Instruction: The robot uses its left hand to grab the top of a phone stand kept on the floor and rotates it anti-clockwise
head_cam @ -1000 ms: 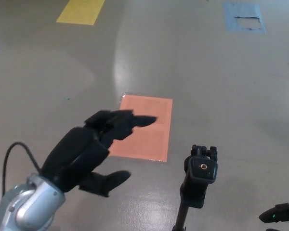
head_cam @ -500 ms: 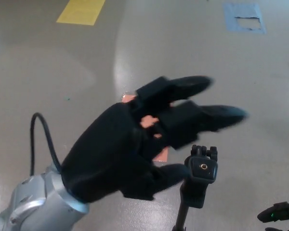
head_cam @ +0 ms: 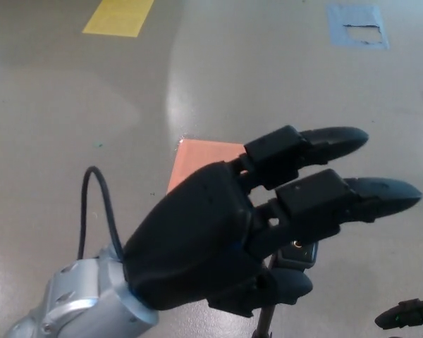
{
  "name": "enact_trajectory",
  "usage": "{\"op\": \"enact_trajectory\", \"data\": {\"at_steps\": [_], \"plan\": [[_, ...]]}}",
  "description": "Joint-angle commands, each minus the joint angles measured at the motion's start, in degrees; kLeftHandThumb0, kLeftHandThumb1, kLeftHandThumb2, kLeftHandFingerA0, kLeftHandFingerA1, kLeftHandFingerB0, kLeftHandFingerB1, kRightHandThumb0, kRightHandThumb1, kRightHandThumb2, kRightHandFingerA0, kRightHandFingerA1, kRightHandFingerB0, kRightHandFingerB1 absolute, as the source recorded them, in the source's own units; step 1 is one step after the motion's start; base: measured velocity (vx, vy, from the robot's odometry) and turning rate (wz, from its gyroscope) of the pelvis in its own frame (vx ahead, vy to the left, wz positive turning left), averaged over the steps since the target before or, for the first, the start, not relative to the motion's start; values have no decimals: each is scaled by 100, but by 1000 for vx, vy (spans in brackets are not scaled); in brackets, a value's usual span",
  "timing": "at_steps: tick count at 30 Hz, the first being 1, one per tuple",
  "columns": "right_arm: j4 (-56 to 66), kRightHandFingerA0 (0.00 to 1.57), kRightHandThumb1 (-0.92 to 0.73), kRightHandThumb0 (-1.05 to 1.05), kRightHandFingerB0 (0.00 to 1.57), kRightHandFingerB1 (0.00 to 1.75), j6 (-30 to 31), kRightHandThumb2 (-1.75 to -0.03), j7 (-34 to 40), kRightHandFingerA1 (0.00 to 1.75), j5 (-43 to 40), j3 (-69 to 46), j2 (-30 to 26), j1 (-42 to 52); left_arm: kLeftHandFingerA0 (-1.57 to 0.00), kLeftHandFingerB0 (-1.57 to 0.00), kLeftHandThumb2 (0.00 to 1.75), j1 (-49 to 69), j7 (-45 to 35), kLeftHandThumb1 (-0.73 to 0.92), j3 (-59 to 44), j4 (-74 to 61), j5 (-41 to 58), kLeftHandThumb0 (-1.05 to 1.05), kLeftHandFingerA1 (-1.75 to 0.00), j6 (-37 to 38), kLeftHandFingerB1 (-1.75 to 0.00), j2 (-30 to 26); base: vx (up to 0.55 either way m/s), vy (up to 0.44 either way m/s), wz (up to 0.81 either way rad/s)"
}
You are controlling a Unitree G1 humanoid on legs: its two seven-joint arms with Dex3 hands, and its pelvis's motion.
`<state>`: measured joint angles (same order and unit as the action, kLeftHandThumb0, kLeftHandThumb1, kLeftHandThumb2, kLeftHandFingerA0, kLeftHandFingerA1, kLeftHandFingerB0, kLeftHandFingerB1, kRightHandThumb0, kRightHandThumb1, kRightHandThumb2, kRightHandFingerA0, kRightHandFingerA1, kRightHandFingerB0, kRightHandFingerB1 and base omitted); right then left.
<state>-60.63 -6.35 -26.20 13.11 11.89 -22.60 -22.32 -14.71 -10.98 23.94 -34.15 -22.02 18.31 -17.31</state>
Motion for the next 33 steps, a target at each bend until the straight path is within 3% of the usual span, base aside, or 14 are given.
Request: {"op": "enact_trajectory", "data": {"at_steps": [1, 11, 12, 15, 16, 19, 20, 21, 24, 25, 26, 28, 29, 33], "plan": [[-50, 54, -74, -47, 37, 34, -124, -62, -51, 41, 14, -43, -143, -46, 0, -7, 83, -80, -210, 35, 173, 139, -329, 5, -44, 74, -49, 92, 0, 0, 0], [-99, 56, -79, -49, 40, 35, -54, -63, 86, 39, 198, 102, -141, -131, 0, -7, 89, -270, -207, 41, 445, 604, -614, 7, -45, 230, -49, 281, 0, 0, 0], [-121, 50, -65, -54, 36, 48, -55, -89, 98, 53, 207, 110, -139, -147, -11, -13, 58, -314, -210, 56, 467, 655, -636, 9, -30, 236, -36, 300, 0, 0, 0], [-135, 57, -76, -50, 39, 35, -67, -63, 114, 40, 224, 121, -143, -165, -12, -14, 57, -385, -210, 55, 511, 786, -675, 8, -31, 244, -36, 359, 0, 0, 0], [-104, 50, -65, -54, 34, 47, -56, -90, 112, 54, 215, 108, -151, -153, -12, -13, 57, -402, -218, 56, 525, 831, -698, 7, -31, 234, -36, 382, 0, 0, 0], [-122, 50, -65, -54, 36, 47, -86, -88, 133, 53, 237, 114, -154, -153, -12, -13, 56, -419, -242, 54, 540, 899, -771, 5, -30, 196, -36, 422, 0, 0, 0], [-115, 49, -65, -53, 36, 47, -83, -88, 138, 53, 242, 115, -154, -152, 0, -6, 82, -432, -229, 35, 542, 939, -808, 3, -45, 211, -48, 424, 0, 0, 0], [-102, 55, -76, -48, 35, 34, -43, -63, 118, 40, 215, 86, -143, -151, -1, -6, 82, -446, -192, 35, 538, 1007, -886, 4, -46, 238, -48, 425, 0, 0, 0], [-97, 54, -75, -47, 35, 33, 19, -62, 59, 40, 147, 21, -125, -152, -1, -6, 82, -445, -171, 35, 528, 1069, -949, 5, -46, 232, -48, 432, 0, 0, 0], [-90, 46, -63, -54, 33, 46, 10, -87, 23, 52, 118, -10, -125, -142, -1, -6, 82, -436, -182, 35, 515, 1096, -937, 4, -45, 226, -48, 437, 0, 0, 0], [-82, 46, -63, -54, 33, 46, -9, -87, -8, 52, 92, -36, -126, -130, -1, -6, 82, -426, -189, 35, 503, 1119, -921, 4, -45, 222, -48, 436, 0, 0, 0], [-88, 46, -62, -54, 33, 46, -35, -87, -25, 52, 71, -65, -122, -120, -1, -6, 82, -426, -201, 35, 493, 1140, -917, 3, -45, 208, -48, 436, 0, 0, 0], [-93, 51, -73, -49, 37, 34, -65, -62, -61, 40, 73, -77, -127, -129, -1, -6, 82, -437, -184, 35, 471, 1193, -903, 4, -45, 233, -48, 433, 0, 0, 0], [-110, 50, -75, -47, 36, 34, -114, -62, -62, 39, 126, -66, -135, -142, 0, -5, 83, -423, -185, 36, 446, 1266, -852, 5, -45, 259, -48, 429, 0, 0, 0]]}}
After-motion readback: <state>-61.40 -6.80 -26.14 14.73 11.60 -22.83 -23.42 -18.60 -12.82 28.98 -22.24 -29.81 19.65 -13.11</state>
